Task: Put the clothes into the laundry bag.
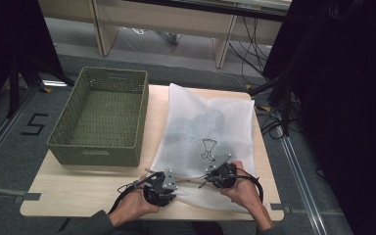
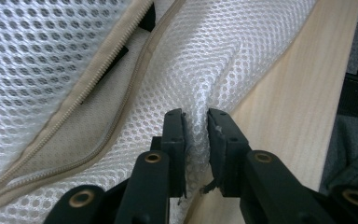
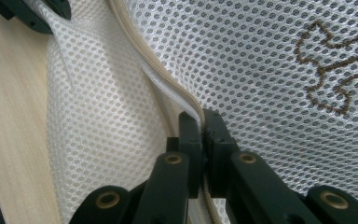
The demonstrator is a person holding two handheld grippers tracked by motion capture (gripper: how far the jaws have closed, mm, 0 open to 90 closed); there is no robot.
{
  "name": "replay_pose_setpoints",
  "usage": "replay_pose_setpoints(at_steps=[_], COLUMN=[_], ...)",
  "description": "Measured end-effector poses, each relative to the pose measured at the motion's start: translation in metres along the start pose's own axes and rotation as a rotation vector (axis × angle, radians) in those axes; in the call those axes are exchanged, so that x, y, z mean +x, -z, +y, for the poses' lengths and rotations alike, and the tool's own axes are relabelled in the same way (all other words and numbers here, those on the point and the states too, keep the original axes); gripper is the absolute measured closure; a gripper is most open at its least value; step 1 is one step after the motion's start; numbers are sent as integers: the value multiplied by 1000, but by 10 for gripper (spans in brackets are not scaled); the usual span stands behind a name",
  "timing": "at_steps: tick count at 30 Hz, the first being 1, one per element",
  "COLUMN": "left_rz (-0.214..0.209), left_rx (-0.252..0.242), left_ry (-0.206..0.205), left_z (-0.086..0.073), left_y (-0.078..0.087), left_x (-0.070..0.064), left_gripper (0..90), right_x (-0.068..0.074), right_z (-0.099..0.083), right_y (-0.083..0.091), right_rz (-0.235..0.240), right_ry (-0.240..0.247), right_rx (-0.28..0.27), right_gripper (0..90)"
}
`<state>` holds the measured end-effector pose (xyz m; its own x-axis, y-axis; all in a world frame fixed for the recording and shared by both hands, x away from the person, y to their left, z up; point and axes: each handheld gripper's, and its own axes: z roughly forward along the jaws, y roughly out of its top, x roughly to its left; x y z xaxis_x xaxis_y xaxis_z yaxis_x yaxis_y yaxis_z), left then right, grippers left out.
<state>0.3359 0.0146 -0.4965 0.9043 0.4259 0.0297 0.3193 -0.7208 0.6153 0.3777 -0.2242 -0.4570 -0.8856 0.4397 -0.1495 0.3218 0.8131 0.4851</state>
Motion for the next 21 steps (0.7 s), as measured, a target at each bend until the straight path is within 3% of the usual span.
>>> replay_pose_setpoints(at_steps=[14, 18, 21], left_rz=[-26, -57, -46], left_rx=[-14, -41, -71], left_ry=[-10, 14, 12], left_z=[-1, 0, 1], left_y=[1, 7, 19], left_x=[-8, -8, -10], left_gripper=[788, 741, 681], right_x=[-1, -1, 0], right_z=[-5, -7, -9], right_y=[2, 5, 7], right_rz=[2, -2, -8], right_ry=[-27, -29, -54], right_rx=[-18, -36, -45], right_gripper=[820, 777, 743])
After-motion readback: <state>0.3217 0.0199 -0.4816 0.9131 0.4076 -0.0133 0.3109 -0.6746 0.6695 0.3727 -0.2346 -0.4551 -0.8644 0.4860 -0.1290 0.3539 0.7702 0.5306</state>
